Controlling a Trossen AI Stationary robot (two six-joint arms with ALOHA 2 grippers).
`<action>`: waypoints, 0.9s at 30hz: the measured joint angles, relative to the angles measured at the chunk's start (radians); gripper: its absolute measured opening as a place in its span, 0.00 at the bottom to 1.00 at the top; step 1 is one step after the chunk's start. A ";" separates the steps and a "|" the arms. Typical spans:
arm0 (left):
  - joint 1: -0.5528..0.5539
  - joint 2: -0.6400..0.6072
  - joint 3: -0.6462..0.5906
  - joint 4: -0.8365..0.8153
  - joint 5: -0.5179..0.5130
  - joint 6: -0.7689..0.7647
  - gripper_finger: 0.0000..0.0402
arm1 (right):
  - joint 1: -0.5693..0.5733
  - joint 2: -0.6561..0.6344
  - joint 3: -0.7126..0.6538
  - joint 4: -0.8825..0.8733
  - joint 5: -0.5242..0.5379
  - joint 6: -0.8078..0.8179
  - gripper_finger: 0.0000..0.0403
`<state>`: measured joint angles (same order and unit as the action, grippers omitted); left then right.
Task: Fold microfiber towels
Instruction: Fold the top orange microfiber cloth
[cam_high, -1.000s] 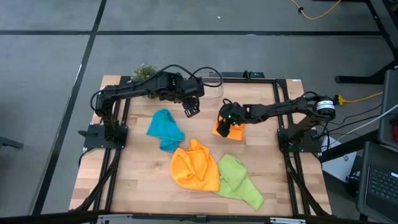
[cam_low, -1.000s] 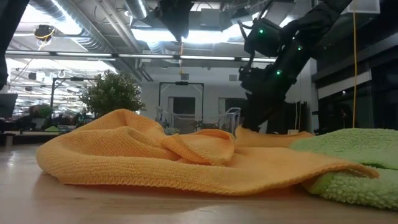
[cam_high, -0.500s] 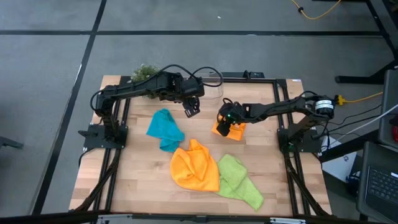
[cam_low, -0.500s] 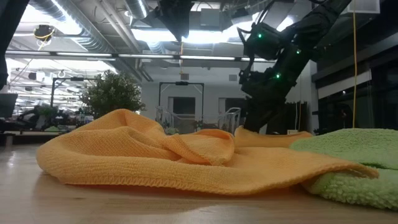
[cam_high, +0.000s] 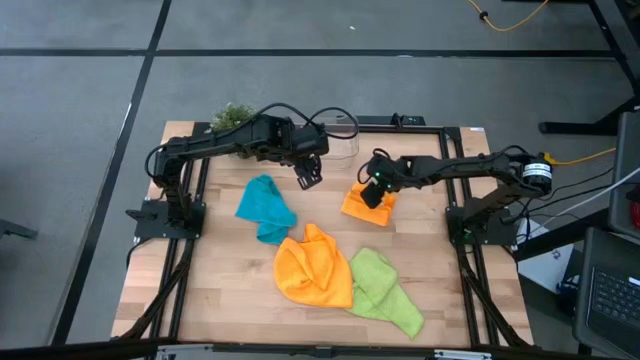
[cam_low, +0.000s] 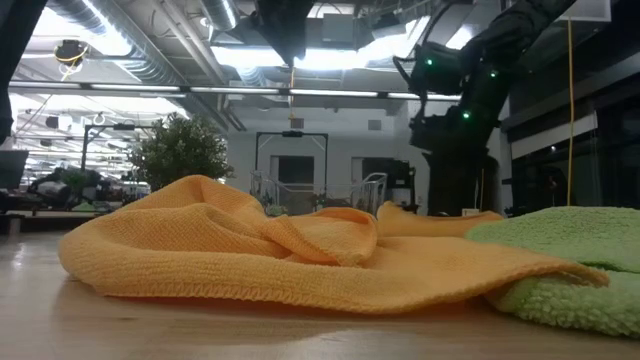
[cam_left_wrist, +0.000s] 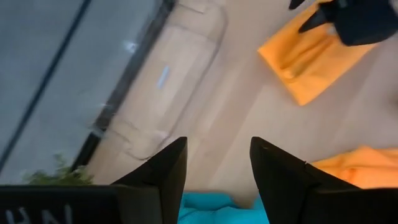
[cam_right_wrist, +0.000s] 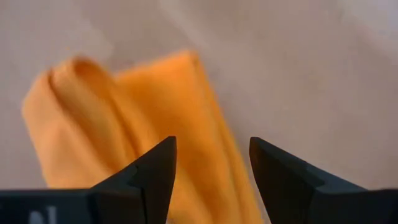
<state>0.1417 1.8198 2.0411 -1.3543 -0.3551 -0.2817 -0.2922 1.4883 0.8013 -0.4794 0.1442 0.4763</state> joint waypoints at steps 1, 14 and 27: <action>0.000 0.002 0.000 0.013 0.022 0.000 0.42 | -0.004 0.000 0.000 -0.016 -0.019 0.010 0.51; 0.047 0.033 0.000 0.078 0.168 0.075 0.42 | -0.040 -0.067 -0.007 -0.149 -0.120 0.042 0.51; 0.067 0.033 0.000 0.098 0.166 0.073 0.42 | -0.061 0.012 -0.097 0.263 -0.046 0.171 0.51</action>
<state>0.2085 1.8526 2.0414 -1.2564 -0.1886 -0.2085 -0.3530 1.5005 0.7047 -0.2164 0.0984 0.6471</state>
